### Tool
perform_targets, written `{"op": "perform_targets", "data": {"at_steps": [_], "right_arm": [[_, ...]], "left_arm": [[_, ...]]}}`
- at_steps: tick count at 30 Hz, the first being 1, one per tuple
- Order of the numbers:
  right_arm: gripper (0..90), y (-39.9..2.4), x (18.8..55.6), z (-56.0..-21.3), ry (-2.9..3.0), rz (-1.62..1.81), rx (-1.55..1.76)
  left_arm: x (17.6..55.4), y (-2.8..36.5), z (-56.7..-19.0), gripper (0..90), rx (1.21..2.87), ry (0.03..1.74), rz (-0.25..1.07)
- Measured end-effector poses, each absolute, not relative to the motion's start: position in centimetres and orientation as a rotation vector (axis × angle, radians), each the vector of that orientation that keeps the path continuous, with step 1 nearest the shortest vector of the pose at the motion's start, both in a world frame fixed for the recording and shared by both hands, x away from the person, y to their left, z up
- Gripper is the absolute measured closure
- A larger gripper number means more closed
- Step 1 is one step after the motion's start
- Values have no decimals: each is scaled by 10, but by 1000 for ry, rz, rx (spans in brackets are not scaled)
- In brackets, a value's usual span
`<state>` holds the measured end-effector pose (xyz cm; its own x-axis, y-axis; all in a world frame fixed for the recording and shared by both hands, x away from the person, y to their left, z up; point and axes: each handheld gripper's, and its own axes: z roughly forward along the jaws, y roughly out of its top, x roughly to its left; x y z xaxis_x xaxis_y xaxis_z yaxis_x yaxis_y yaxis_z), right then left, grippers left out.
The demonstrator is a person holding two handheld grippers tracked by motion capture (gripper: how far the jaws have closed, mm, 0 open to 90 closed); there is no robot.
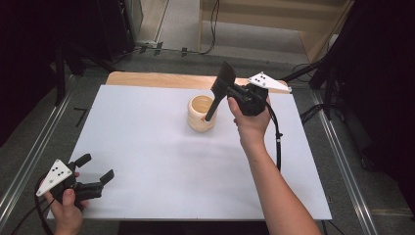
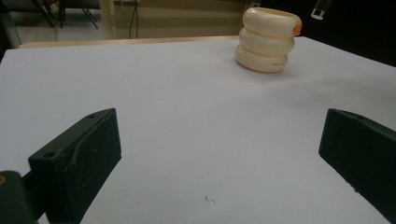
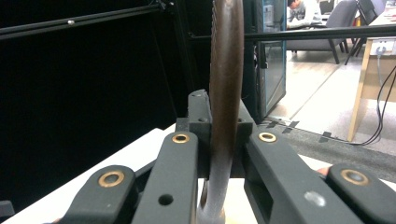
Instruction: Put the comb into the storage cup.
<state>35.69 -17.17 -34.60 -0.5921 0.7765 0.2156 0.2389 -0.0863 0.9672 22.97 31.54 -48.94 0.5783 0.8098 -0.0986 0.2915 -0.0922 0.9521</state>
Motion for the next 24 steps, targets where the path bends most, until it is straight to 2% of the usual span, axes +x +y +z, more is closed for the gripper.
{"op": "perform_targets", "data": {"at_steps": [24], "right_arm": [[833, -168, 379, -341, 1742, 1704, 1114]], "left_arm": [[229, 316, -489, 0, 1655, 921, 550]]}}
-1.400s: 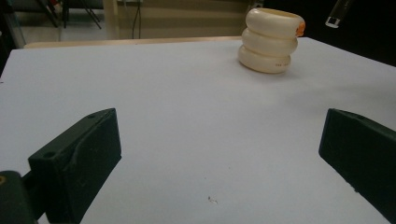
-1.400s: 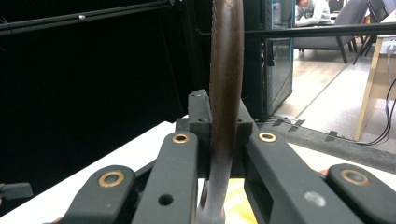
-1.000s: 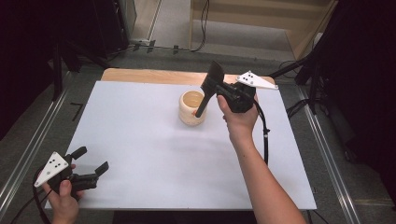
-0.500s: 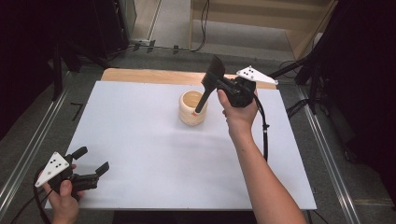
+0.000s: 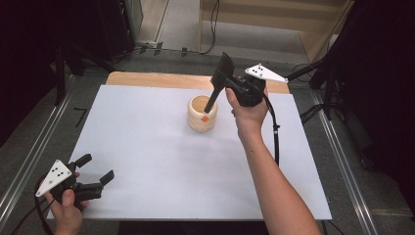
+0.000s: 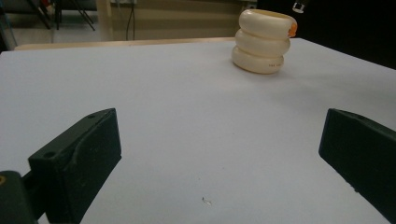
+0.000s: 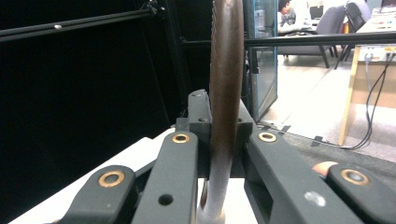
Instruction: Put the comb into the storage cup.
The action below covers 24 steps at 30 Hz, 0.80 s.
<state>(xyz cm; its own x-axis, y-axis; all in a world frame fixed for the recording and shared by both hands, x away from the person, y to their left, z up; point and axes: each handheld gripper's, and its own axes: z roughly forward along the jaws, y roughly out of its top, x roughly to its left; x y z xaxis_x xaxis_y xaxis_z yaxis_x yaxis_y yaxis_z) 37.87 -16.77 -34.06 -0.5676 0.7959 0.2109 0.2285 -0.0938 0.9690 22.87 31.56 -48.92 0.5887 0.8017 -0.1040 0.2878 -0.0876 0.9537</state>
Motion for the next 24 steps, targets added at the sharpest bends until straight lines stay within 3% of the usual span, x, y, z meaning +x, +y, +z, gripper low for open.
{"op": "perform_targets", "data": {"at_steps": [24], "right_arm": [[833, -164, 403, -353, 1715, 1694, 1129]], "left_arm": [[229, 315, -489, 0, 1657, 921, 555]]}}
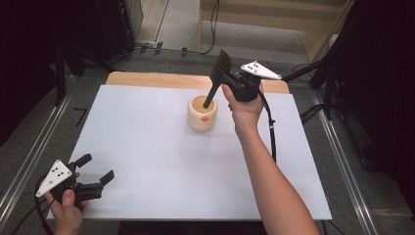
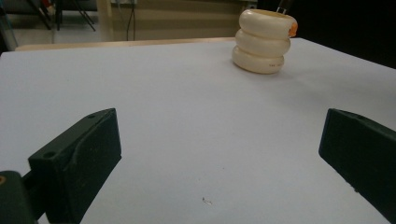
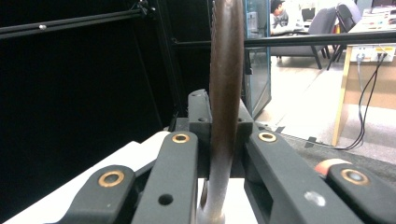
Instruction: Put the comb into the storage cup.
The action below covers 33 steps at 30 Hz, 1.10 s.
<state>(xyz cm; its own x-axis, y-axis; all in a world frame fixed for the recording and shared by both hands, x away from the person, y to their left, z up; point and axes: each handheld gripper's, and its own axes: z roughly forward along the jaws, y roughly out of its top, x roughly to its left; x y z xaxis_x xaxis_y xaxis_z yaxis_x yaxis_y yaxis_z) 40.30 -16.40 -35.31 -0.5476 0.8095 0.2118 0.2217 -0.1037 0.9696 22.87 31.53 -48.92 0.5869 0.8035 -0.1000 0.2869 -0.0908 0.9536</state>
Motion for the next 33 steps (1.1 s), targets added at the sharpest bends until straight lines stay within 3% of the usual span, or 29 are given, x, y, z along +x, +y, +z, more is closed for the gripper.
{"op": "perform_targets", "data": {"at_steps": [33], "right_arm": [[833, -148, 413, -394, 1797, 1629, 1175]], "left_arm": [[228, 315, -489, 0, 1664, 917, 567]]}}
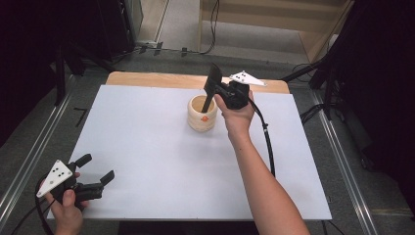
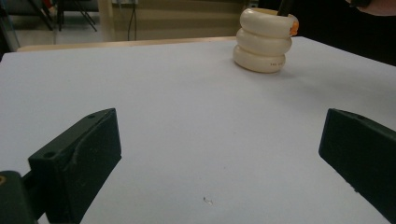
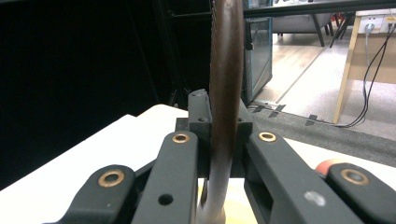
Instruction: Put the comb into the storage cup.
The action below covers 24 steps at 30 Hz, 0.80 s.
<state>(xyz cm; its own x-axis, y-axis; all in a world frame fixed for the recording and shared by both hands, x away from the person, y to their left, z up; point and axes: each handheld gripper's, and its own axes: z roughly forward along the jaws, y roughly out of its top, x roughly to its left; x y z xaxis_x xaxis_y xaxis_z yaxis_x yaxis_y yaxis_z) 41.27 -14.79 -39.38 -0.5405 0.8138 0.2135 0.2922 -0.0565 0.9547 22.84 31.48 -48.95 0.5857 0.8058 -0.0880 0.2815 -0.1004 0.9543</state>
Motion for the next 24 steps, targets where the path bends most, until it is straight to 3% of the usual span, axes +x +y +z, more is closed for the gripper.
{"op": "perform_targets", "data": {"at_steps": [24], "right_arm": [[832, -144, 415, -426, 1807, 1663, 1284]], "left_arm": [[227, 315, -489, 0, 1669, 899, 562]]}}
